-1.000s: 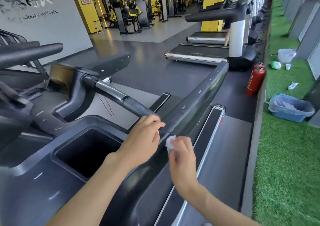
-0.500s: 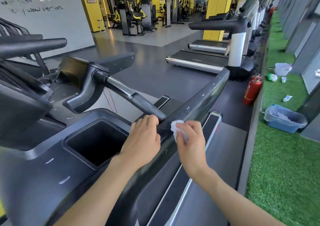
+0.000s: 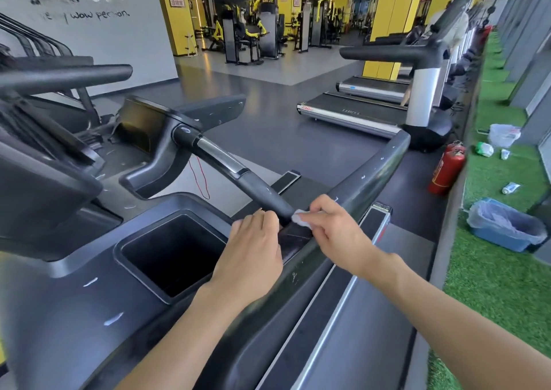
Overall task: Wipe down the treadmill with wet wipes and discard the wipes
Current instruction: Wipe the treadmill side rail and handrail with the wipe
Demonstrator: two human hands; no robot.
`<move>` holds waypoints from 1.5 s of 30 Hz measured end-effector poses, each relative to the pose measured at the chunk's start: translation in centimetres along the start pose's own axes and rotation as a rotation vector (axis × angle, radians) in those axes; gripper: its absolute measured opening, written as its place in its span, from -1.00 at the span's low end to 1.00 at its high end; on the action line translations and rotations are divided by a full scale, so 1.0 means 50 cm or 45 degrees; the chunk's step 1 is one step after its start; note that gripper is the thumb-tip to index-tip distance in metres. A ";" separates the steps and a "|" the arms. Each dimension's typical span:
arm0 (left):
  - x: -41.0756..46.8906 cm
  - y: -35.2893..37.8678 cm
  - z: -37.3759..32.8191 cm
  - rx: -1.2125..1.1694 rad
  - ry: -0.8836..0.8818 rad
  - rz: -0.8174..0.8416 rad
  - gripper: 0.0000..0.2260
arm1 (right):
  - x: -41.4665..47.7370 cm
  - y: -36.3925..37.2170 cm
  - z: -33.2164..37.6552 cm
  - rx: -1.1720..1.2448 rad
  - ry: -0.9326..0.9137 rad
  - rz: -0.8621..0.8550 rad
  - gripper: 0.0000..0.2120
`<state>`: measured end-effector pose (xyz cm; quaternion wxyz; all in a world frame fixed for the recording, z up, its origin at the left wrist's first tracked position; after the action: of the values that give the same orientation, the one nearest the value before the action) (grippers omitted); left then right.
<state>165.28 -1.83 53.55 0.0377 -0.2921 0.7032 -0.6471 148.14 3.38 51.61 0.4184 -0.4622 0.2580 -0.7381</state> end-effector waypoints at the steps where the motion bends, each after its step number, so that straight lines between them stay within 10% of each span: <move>1: 0.000 -0.002 -0.001 0.008 0.000 0.005 -0.86 | 0.004 -0.003 -0.007 0.020 0.052 -0.042 -0.72; 13: 0.004 -0.002 -0.005 0.006 -0.012 0.028 -0.88 | -0.012 -0.006 0.019 -0.020 0.070 0.214 -0.67; 41: 0.010 0.006 0.003 0.029 0.016 0.038 -0.73 | 0.025 -0.015 -0.072 0.005 0.315 0.043 -0.66; 45: 0.009 0.003 0.002 -0.010 0.023 0.015 -0.70 | -0.006 0.004 0.013 0.080 0.055 -0.009 -0.69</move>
<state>164.88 -2.13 53.55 0.0339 -0.2822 0.7078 -0.6467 148.89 3.54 51.61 0.4245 -0.4338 0.2421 -0.7569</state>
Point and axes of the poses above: each hand's wrist, its own x-axis towards the middle knuckle, its own y-axis out of the palm, z = x × y, the point moved 3 cm from there along x, towards the middle knuckle, and after that the axes turned 10 degrees about y, right-handed, at the moved point
